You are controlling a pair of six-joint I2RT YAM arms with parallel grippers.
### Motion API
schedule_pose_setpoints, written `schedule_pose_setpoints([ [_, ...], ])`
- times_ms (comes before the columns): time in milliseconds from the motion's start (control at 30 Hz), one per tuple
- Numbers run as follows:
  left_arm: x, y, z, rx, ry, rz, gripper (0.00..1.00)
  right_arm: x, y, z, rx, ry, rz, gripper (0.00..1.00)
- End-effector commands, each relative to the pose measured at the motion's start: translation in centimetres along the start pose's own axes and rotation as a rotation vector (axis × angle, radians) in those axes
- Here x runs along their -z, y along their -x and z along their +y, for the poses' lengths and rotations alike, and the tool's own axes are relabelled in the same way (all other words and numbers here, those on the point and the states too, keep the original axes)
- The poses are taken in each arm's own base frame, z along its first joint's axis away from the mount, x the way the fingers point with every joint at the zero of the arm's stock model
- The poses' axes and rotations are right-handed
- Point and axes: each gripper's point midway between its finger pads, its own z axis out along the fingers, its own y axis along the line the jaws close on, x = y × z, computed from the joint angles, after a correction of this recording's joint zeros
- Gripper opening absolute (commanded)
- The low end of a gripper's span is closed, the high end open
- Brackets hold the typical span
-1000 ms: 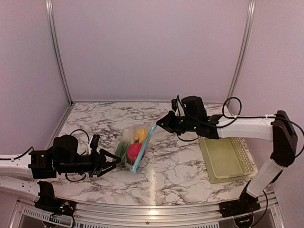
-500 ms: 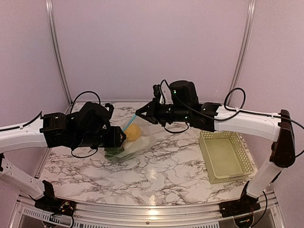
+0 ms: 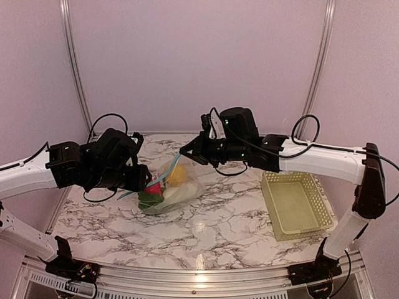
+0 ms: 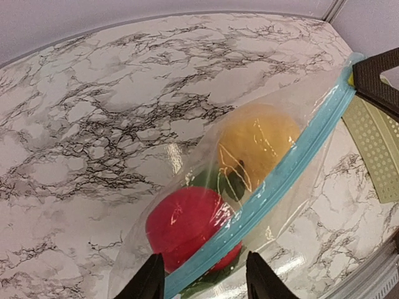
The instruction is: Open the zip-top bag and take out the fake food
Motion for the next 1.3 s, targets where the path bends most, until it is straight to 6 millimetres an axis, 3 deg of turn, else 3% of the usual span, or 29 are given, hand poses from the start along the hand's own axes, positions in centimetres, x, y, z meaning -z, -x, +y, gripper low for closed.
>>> schedule_pose_setpoints([
  [0, 0.1, -0.1, -0.9, -0.107, -0.032, 0.045, 0.49, 0.0, 0.9, 1.3, 0.025, 0.015, -0.019, 0.0],
  [433, -2.4, 0.3, -1.6, -0.166, -0.027, 0.082, 0.59, 0.0, 1.0, 1.6, 0.036, 0.026, -0.016, 0.0],
  [700, -3.3, 0.6, -1.3, -0.157, -0.028, 0.086, 0.35, -0.3, 0.8, 1.1, 0.04, 0.017, -0.011, 0.0],
  [833, -3.5, 0.8, -1.3, -0.157, -0.03, 0.08, 0.18, -0.4, 0.8, 0.9, 0.042, 0.012, -0.009, 0.0],
  [867, -3.5, 0.8, -1.5, -0.16, -0.038, 0.081, 0.19, -0.4, 0.8, 0.9, 0.043, 0.011, -0.009, 0.0],
  [933, -3.5, 0.9, -1.4, -0.17, -0.029, 0.08, 0.37, -0.5, 0.7, 0.9, 0.045, 0.012, -0.007, 0.0],
  [1000, -3.6, 1.0, -0.7, -0.161, -0.004, 0.075, 0.46, -0.5, 0.7, 0.8, 0.046, 0.01, -0.006, 0.0],
  [1133, -4.6, 0.8, 0.2, -0.123, 0.012, 0.098, 0.52, -0.5, 0.8, 0.8, 0.05, 0.01, -0.009, 0.0],
  [1267, -5.7, 0.1, -0.5, -0.12, -0.033, 0.134, 0.52, -0.8, 0.7, 0.7, 0.054, 0.009, -0.006, 0.0],
])
